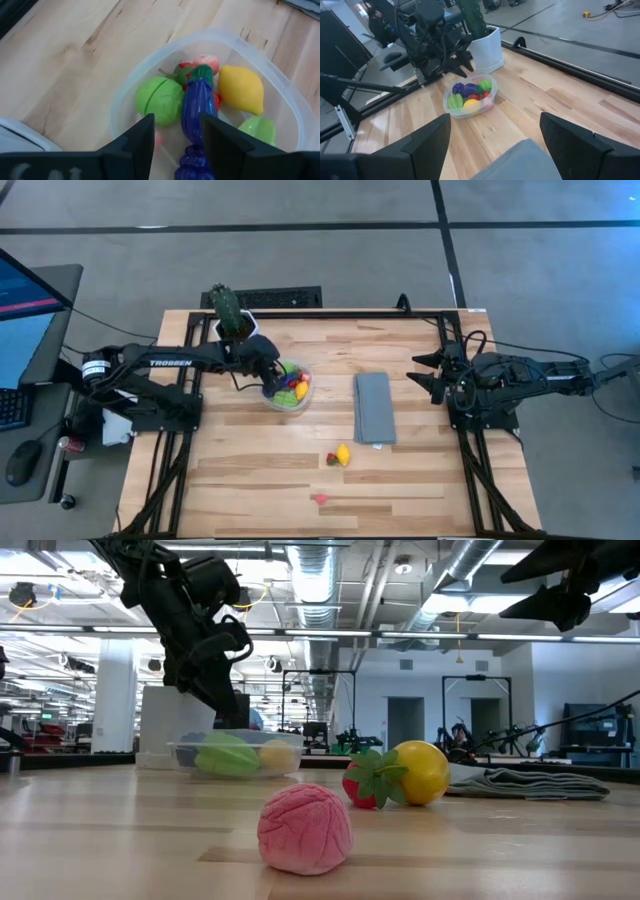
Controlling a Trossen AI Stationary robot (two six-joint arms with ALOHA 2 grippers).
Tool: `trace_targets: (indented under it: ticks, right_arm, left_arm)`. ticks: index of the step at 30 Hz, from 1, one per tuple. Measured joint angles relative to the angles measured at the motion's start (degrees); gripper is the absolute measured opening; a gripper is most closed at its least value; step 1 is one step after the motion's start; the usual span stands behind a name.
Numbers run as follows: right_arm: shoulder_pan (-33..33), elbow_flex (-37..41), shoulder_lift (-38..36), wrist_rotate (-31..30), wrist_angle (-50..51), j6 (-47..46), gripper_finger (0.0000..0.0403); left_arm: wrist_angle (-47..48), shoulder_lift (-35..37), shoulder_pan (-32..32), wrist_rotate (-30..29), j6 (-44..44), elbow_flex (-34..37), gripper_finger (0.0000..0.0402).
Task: Pick and placing Produce into tupperware
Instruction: Put the yellow lemon into the transparent container
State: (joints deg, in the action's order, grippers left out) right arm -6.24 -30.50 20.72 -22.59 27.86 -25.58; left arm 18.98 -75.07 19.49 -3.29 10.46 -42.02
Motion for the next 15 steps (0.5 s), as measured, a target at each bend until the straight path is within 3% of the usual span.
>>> trace_targets:
  ticks: [8,15]
  right_arm:
    - [-0.1,0.0,0.0,0.2,0.0,-1.2,0.0328]
    - [-1.9,0.0,2.5,5.2,4.6,-4.6,0.0328]
  left_arm:
    - [-0.3,0.0,-1.5,0.4,-0.2,0.0,0.0155]
    - [-0.5,0.0,-6.1,2.2,1.1,0.0,0.0155]
